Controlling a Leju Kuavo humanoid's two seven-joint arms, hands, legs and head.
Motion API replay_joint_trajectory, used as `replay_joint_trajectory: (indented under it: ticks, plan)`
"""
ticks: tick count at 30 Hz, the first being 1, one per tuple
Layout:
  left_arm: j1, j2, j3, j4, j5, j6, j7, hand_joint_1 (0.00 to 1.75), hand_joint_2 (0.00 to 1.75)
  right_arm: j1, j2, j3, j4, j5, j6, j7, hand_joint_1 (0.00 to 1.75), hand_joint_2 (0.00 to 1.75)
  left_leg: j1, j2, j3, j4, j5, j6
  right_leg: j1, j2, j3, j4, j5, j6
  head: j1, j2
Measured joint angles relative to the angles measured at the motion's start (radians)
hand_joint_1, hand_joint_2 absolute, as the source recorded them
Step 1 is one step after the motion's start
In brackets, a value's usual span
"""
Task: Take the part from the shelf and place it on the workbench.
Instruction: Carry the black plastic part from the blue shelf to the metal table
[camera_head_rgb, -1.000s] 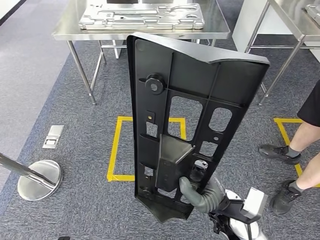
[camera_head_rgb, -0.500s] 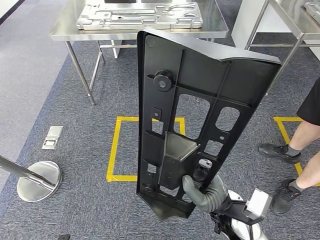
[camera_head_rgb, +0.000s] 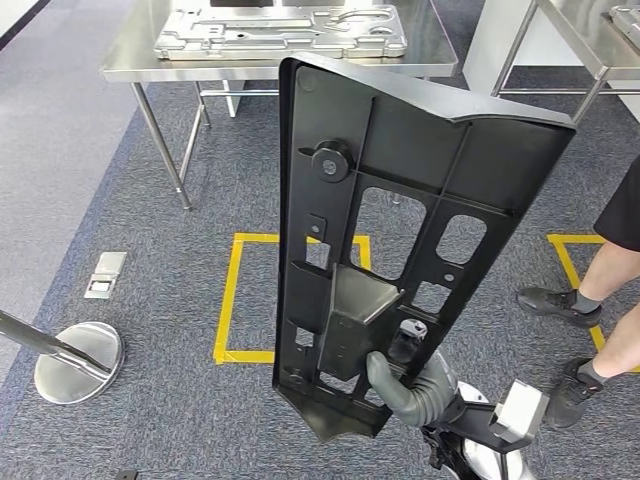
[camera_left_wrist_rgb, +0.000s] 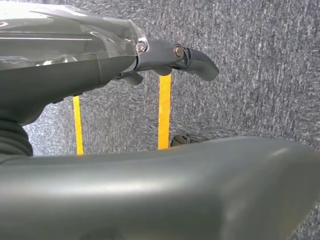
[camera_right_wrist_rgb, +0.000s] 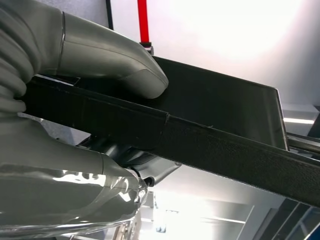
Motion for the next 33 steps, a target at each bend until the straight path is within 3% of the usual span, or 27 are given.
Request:
replay_joint_trajectory:
  ticks: [13, 16, 18, 20, 22, 23, 26, 28, 30, 33]
  plan:
    - [0.000, 0.000, 0.001, 0.000, -0.006, 0.002, 0.021, 0.00, 1.75, 0.010, 0.006, -0.015, 0.000, 0.009, 0.000, 0.000, 1.75, 1.75, 0.000, 0.000, 0.000, 0.001, 0.000, 0.000, 0.000, 0.000, 0.000, -0.001, 0.000, 0.000, 0.000, 0.000]
    - [-0.001, 0.000, 0.001, 0.000, -0.006, 0.002, 0.021, 0.00, 1.75, 0.012, 0.009, -0.017, -0.005, 0.010, 0.000, 0.000, 1.75, 1.75, -0.002, 0.004, 0.015, -0.019, 0.006, 0.017, -0.004, -0.001, 0.010, -0.015, 0.005, 0.013, 0.000, 0.000]
    - [0.000, -0.002, 0.000, 0.000, -0.006, 0.003, 0.021, 0.00, 1.75, 0.012, 0.010, -0.018, -0.009, 0.011, 0.000, -0.001, 1.75, 1.75, 0.003, 0.012, 0.040, -0.052, 0.018, 0.029, -0.002, -0.007, 0.002, 0.017, -0.016, 0.017, 0.000, 0.000]
    - [0.000, -0.003, 0.000, 0.000, -0.006, 0.003, 0.021, 0.00, 1.75, 0.013, 0.011, -0.020, -0.010, 0.011, 0.000, -0.002, 1.75, 1.75, 0.008, 0.019, 0.052, -0.065, 0.020, 0.030, -0.002, -0.012, -0.053, 0.126, -0.071, 0.019, 0.001, 0.000]
    - [0.001, -0.003, 0.000, 0.000, -0.006, 0.003, 0.020, 0.00, 1.75, 0.019, 0.011, -0.021, -0.009, 0.011, -0.001, -0.002, 1.75, 1.75, 0.011, 0.022, 0.056, -0.064, 0.015, 0.025, -0.006, -0.013, -0.109, 0.221, -0.099, 0.026, 0.001, 0.000]
    - [0.001, -0.004, 0.000, 0.000, -0.006, 0.003, 0.020, 0.00, 1.75, 0.021, 0.011, -0.022, -0.009, 0.011, -0.001, -0.002, 1.75, 1.75, 0.014, 0.022, 0.058, -0.062, 0.011, 0.020, -0.008, -0.014, -0.114, 0.221, -0.085, 0.032, 0.001, 0.000]
    - [0.002, -0.004, 0.000, 0.000, -0.006, 0.003, 0.019, 0.00, 1.75, 0.023, 0.011, -0.022, -0.008, 0.011, -0.001, -0.002, 1.75, 1.75, 0.028, 0.019, 0.066, -0.043, -0.013, -0.006, -0.016, -0.011, -0.043, 0.061, 0.012, 0.052, 0.001, 0.000]
    - [0.001, -0.003, 0.000, 0.000, -0.006, 0.003, 0.019, 0.00, 1.75, 0.025, 0.012, -0.022, -0.009, 0.010, -0.001, -0.002, 1.75, 1.75, 0.028, 0.016, 0.063, -0.025, -0.029, -0.023, -0.017, -0.003, -0.016, 0.006, 0.025, 0.043, 0.002, 0.000]
    - [0.001, -0.002, 0.000, 0.000, -0.006, 0.003, 0.019, 0.00, 1.75, 0.027, 0.012, -0.022, -0.009, 0.010, -0.002, -0.002, 1.75, 1.75, 0.027, 0.014, 0.062, -0.019, -0.035, -0.028, -0.015, -0.001, -0.017, 0.012, 0.015, 0.022, 0.002, 0.000]
    - [-0.002, -0.003, 0.000, 0.000, -0.007, 0.003, 0.019, 0.00, 1.75, 0.027, 0.014, -0.022, -0.010, 0.010, -0.002, -0.002, 1.75, 1.75, 0.027, 0.042, 0.045, 0.025, -0.062, -0.036, -0.017, -0.014, -0.011, 0.014, 0.008, 0.004, 0.001, 0.000]
